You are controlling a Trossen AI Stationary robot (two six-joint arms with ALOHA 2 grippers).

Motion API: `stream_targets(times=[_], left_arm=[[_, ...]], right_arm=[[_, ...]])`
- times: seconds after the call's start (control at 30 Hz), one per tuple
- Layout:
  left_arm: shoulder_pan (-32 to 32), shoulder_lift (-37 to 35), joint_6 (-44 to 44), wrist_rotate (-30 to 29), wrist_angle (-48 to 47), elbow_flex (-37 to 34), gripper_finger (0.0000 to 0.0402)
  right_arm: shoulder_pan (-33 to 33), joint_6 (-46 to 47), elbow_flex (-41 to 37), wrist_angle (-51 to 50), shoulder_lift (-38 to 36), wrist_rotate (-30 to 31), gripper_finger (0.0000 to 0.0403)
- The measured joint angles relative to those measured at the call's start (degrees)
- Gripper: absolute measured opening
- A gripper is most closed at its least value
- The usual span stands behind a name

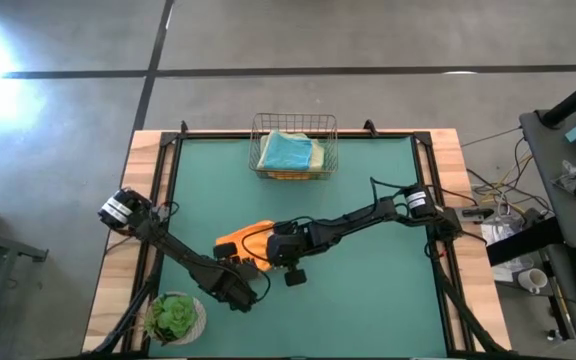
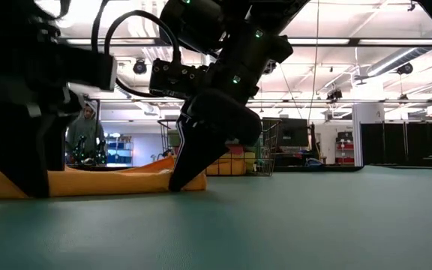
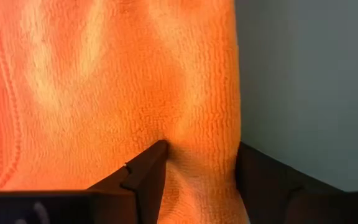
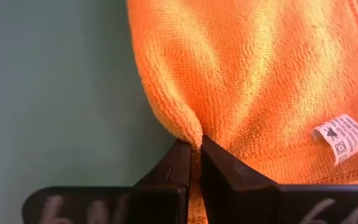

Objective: Fold microfiber towels
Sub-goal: Put the orange microfiber towel into the wire basket

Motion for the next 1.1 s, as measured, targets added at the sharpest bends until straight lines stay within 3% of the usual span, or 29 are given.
stream_targets(times=[0.23,0.47,0.53,0.83,1.1], left_arm=[[0.7,-0.1,0.6,0.3,0.4,-0.7,0.0151],[0.7,-0.1,5.4,-0.3,0.7,-0.9,0.0029],[0.7,-0.1,6.9,-0.5,1.4,-0.8,0.0010],[1.3,-1.0,14.6,0.5,1.0,2.9,0.0003],[6.1,-5.0,26.5,0.4,-10.2,10.8,0.0003]], right_arm=[[0.1,0.5,0.0,-0.3,0.0,-0.1,0.0013],[0.1,2.7,0.0,-1.1,-0.3,-0.1,0.0013],[0.1,3.7,0.0,-2.3,-0.7,0.0,0.0012],[0.5,11.6,0.0,-8.4,-5.4,-0.2,0.0009],[1.5,21.5,-0.1,-16.1,-12.2,2.8,0.0009]])
